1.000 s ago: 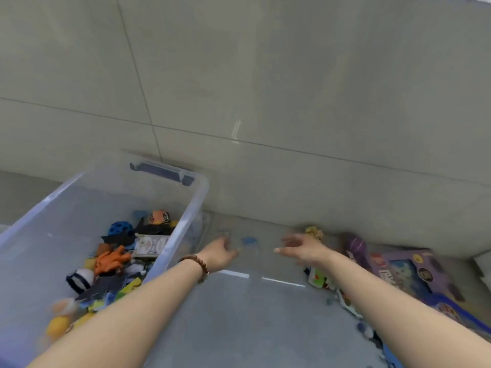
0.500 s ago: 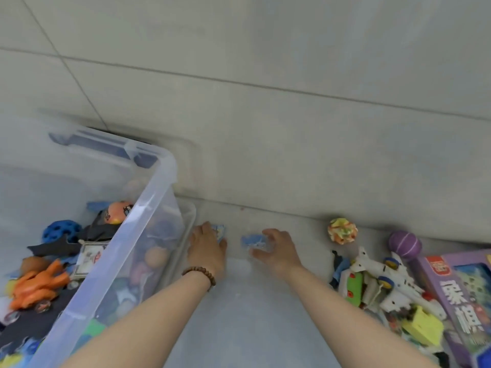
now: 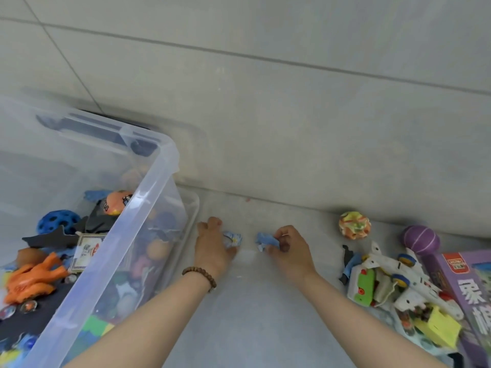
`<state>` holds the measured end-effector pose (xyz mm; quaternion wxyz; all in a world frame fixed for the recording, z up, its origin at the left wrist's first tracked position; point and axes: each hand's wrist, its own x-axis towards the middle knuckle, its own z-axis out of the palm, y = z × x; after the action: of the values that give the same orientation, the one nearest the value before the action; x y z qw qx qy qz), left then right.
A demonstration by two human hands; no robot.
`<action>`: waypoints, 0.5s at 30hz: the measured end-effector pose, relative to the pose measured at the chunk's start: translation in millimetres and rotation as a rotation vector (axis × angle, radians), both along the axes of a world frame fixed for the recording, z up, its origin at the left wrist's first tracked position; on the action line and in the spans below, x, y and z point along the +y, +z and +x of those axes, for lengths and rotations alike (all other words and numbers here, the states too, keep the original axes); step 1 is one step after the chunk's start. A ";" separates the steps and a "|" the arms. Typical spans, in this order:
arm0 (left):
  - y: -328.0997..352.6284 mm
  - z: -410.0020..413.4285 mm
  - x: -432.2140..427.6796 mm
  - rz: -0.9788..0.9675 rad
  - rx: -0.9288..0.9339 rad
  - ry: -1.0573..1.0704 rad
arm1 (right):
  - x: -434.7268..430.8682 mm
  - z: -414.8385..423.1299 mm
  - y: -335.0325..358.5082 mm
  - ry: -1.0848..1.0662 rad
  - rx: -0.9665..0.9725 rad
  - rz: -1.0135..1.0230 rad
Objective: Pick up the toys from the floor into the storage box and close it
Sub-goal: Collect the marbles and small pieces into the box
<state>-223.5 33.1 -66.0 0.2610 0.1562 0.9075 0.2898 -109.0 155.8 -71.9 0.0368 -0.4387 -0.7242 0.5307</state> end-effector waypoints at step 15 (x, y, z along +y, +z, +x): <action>158.4 23.5 -15.6 0.584 -0.611 0.188 | -21.0 0.7 176.9 0.039 0.252 -0.386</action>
<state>-199.9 17.5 92.3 0.4350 0.0470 0.6786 0.5900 -108.3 134.8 105.0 0.0319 -0.3537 -0.6073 0.7107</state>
